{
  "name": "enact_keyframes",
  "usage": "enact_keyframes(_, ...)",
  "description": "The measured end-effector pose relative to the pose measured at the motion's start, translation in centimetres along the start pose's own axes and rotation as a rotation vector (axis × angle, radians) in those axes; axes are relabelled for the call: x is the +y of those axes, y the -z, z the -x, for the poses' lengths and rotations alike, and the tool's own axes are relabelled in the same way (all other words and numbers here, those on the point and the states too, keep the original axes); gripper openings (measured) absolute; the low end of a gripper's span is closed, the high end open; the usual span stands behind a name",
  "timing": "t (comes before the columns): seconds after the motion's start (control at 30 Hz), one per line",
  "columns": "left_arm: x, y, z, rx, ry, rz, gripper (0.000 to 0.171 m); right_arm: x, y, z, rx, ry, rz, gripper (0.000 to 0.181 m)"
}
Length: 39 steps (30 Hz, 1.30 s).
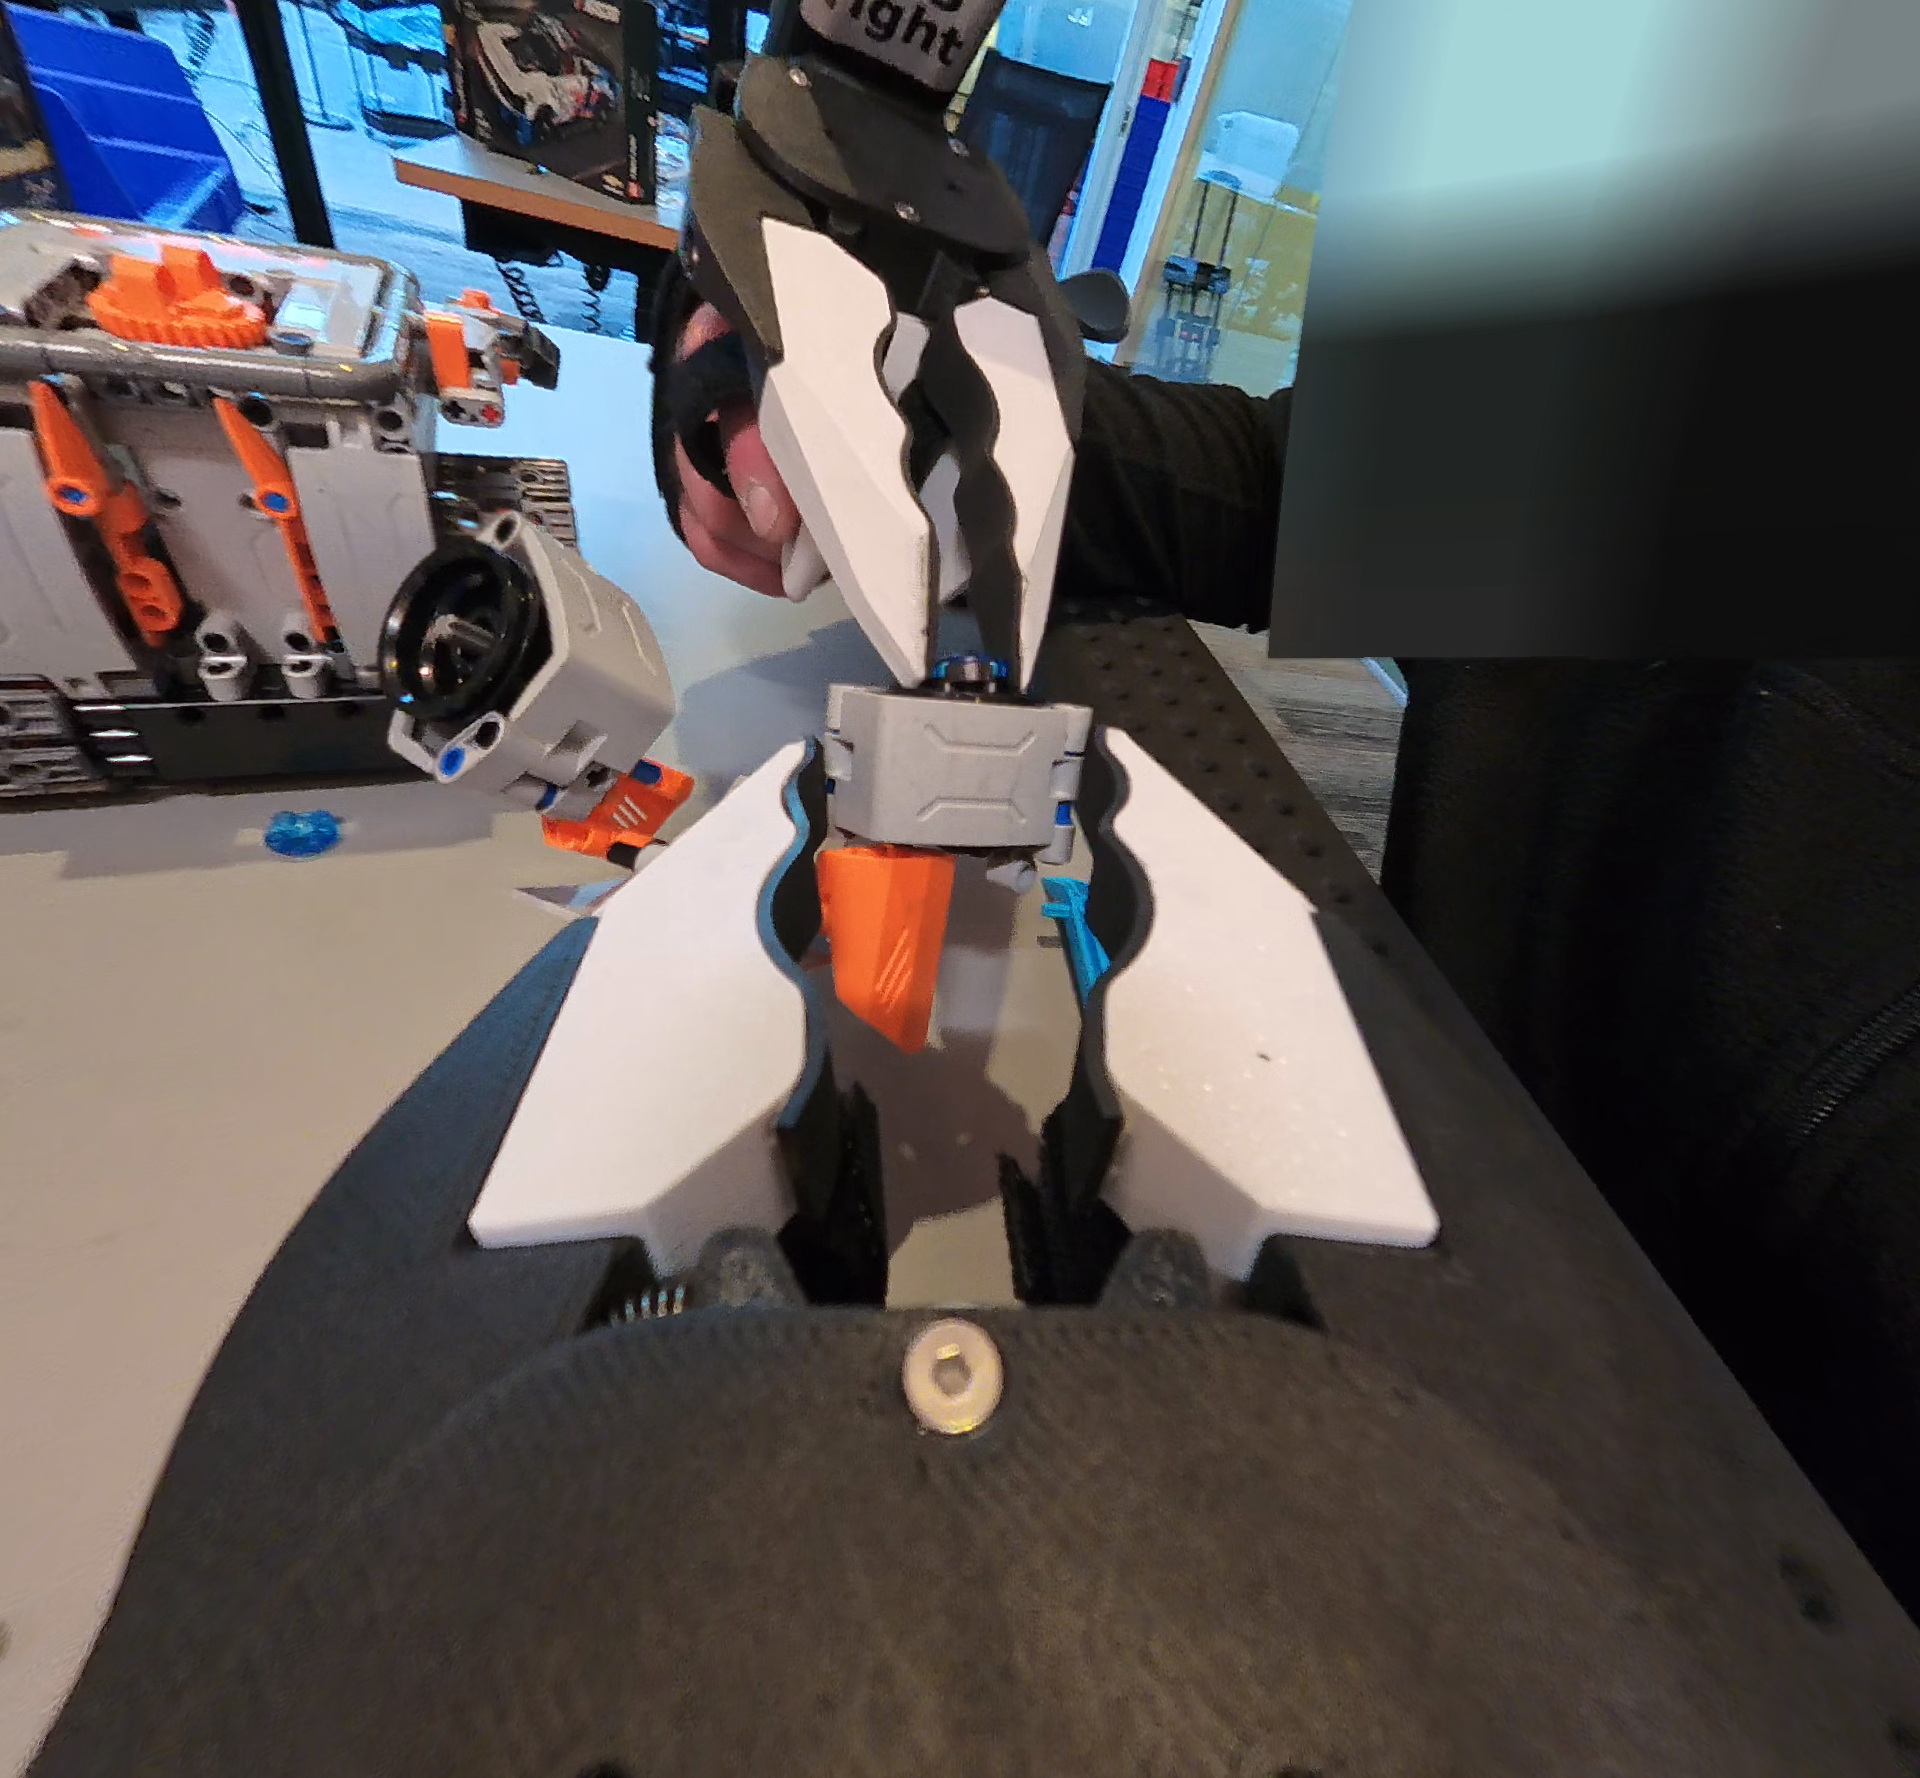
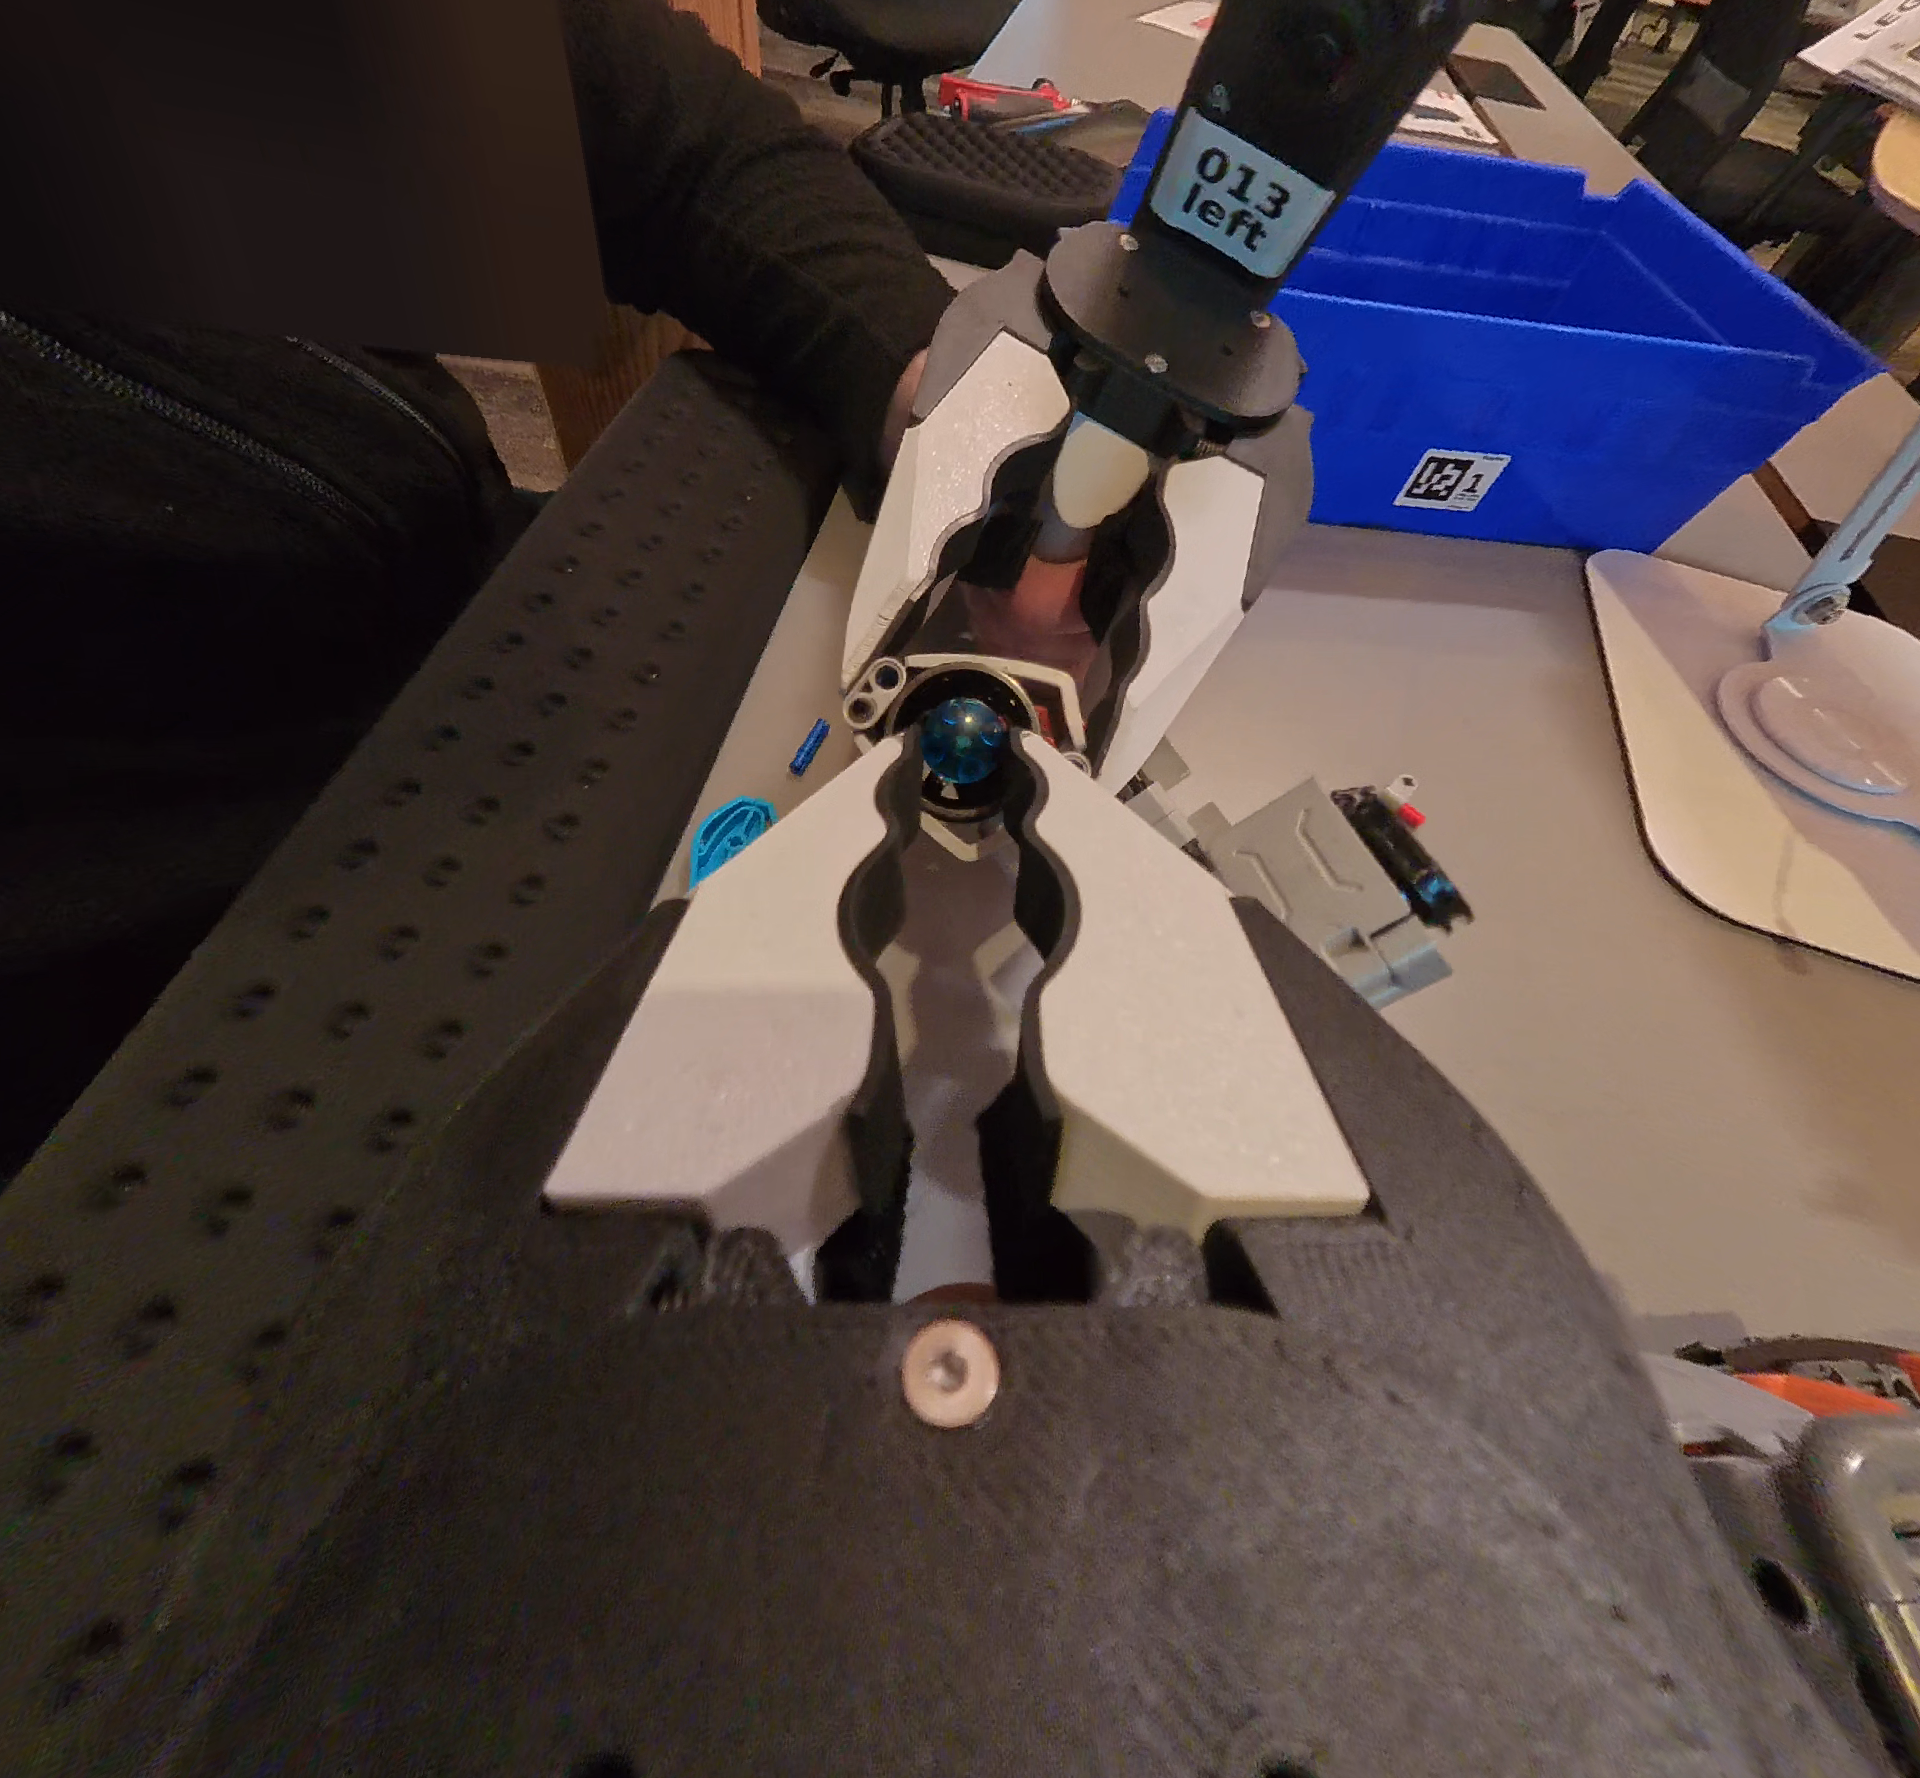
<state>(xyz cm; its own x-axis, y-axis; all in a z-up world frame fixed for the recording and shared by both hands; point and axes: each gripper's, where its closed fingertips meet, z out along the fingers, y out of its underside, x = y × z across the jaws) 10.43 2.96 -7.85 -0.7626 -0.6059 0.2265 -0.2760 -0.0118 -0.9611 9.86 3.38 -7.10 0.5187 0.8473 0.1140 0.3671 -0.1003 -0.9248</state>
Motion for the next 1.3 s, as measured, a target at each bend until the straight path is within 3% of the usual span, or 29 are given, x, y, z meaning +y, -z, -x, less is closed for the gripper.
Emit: enact_keyframes(1.3, 3.6, -1.6, 0.2, -0.06, -0.077, 0.178, 0.045, 3.8, -1.1, 1.3, -0.014, 0.102, 0.271, 0.012)
